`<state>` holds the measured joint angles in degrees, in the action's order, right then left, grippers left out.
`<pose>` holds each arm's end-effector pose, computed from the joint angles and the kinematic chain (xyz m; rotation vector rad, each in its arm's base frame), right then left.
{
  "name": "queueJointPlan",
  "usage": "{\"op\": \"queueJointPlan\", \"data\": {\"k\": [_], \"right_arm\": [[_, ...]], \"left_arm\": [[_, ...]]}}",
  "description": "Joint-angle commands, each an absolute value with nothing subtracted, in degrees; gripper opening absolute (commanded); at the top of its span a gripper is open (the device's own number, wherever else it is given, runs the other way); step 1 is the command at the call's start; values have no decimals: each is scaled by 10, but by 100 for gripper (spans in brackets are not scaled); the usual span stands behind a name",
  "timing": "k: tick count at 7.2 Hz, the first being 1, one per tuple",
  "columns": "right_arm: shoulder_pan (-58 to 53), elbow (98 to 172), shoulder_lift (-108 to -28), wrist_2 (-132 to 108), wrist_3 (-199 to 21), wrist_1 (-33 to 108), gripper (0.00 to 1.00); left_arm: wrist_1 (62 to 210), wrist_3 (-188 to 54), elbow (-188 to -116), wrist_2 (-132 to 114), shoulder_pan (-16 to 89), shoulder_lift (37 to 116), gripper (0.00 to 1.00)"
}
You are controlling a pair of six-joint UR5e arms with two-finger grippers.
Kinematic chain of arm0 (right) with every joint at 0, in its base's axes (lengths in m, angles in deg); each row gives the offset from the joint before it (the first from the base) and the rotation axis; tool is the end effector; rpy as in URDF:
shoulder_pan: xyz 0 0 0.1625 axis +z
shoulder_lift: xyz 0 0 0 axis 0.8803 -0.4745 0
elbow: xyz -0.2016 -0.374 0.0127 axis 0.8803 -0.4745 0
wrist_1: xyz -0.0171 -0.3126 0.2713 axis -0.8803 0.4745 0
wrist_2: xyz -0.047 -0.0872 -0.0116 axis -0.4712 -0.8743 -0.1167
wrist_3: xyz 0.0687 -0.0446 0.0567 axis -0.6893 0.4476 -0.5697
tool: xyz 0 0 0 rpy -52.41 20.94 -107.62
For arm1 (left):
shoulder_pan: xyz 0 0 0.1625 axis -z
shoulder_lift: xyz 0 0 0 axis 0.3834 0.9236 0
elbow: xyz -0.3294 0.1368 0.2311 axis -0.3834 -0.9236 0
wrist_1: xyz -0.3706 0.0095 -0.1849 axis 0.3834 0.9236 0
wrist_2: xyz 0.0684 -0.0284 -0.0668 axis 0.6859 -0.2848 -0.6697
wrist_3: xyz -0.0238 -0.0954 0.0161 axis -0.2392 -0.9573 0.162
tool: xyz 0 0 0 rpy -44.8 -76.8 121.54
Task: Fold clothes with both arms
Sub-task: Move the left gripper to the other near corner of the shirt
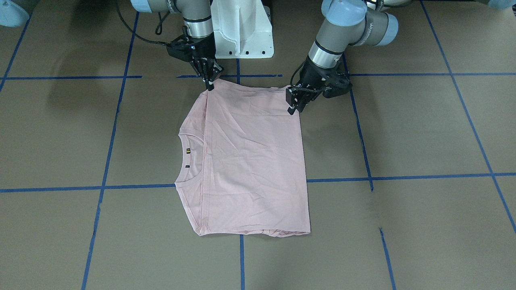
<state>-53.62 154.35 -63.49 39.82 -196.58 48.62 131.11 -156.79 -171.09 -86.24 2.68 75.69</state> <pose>-0.5552 -0.2396 0.2490 0.0516 -0.9089 0.8005 0.4720 -0.3527 0.2832 -0.0439 1.0671 -0.5494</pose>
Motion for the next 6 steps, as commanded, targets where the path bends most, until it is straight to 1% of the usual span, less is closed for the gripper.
{"op": "queueJointPlan", "data": {"k": [1, 2, 6], "right_arm": [[-536, 1545, -637, 399, -1961, 486, 0], [-535, 1546, -638, 399, -1961, 486, 0], [-535, 1546, -637, 399, -1961, 486, 0]], "left_arm": [[1283, -1605, -1721, -806, -53, 720, 47], [1282, -1612, -1715, -805, -66, 719, 49], [1253, -1616, -1717, -805, -80, 723, 48]]}}
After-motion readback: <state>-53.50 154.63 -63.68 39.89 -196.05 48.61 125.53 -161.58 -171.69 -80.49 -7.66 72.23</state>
